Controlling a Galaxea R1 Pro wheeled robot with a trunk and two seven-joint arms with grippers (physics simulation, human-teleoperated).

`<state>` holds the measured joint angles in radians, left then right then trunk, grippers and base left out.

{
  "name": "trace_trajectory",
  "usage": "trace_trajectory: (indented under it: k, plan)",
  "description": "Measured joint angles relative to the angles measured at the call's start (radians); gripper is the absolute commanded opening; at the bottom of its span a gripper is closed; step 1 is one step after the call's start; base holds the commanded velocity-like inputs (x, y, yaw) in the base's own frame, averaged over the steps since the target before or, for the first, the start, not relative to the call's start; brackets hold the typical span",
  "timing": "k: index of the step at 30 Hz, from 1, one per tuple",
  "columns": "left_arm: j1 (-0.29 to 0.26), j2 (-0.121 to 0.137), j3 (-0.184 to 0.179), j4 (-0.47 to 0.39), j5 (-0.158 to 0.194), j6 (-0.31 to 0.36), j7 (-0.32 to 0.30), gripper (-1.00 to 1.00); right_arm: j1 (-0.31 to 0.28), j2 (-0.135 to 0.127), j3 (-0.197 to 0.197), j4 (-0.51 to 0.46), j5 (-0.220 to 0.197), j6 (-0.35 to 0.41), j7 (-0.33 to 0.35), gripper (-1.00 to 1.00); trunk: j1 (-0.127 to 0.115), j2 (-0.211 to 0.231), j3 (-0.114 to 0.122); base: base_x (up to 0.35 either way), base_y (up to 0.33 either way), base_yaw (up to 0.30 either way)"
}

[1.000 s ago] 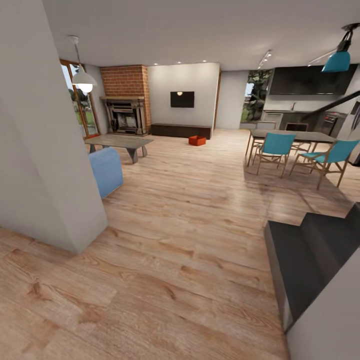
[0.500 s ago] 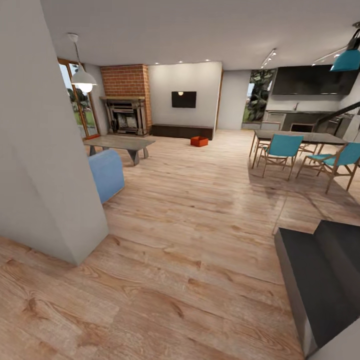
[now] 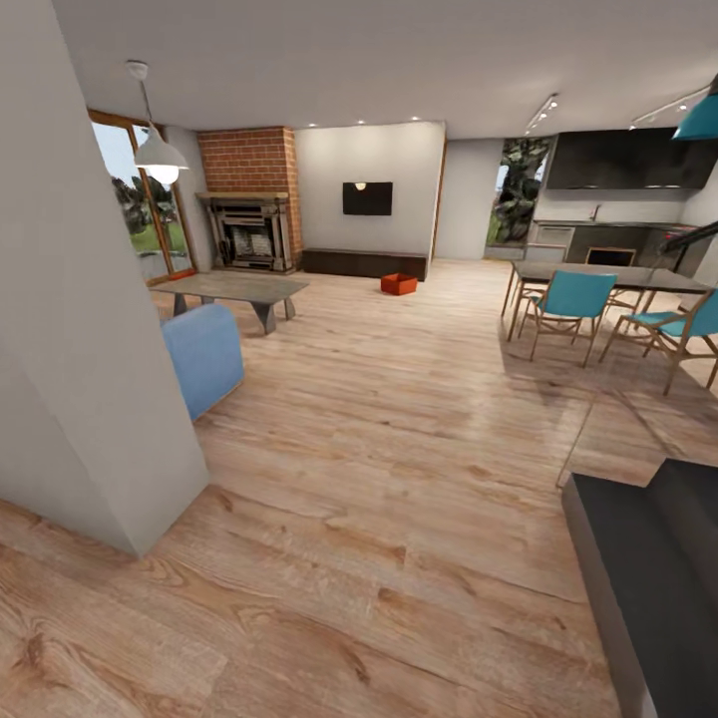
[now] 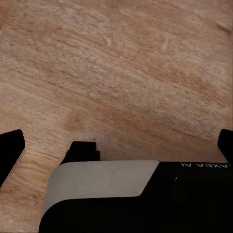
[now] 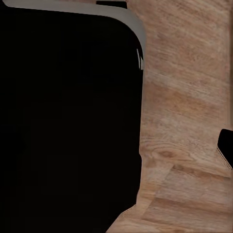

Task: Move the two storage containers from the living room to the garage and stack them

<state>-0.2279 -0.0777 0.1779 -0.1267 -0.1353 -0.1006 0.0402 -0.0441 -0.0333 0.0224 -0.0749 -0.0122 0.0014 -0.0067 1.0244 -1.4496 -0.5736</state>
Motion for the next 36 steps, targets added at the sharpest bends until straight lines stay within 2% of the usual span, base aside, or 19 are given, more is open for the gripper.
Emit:
trace_trajectory:
  k: [36]
  plan:
    - [0.0,0.001,-0.001,0.0,-0.001,-0.001,0.001,1.0,0.0,-0.005,-0.002,0.0,-0.002,-0.001,0.001,1.0,0.0,0.0,0.0,0.346,0.016,0.0]
